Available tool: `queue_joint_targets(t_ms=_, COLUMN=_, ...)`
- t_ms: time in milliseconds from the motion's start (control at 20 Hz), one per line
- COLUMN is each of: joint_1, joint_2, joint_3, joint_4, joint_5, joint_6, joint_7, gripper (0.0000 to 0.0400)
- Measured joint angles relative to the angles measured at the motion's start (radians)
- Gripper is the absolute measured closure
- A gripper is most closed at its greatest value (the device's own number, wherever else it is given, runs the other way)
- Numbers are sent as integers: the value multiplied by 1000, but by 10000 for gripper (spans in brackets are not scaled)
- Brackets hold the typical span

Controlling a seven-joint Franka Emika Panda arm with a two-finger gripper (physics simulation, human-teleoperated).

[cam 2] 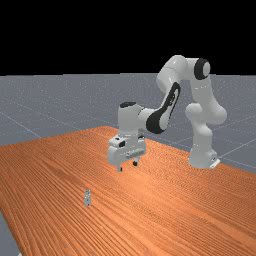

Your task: Rotate the USB body for 90 degree with plug right ward

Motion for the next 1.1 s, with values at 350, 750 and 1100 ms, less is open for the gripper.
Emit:
queue_joint_targets(t_ms=350, joint_1=4, joint_2=0, joint_3=-5, joint_4=0, joint_5=-11, joint_6=0, joint_7=9, gripper=388)
queue_joint_targets(t_ms=750, joint_1=-25, joint_2=2, joint_3=-4, joint_4=2, joint_5=-6, joint_6=0, joint_7=-69, gripper=400)
queue_joint_targets(t_ms=1100, joint_1=-90, joint_2=12, joint_3=-25, joint_4=19, joint_5=5, joint_6=-5, joint_7=-164, gripper=400)
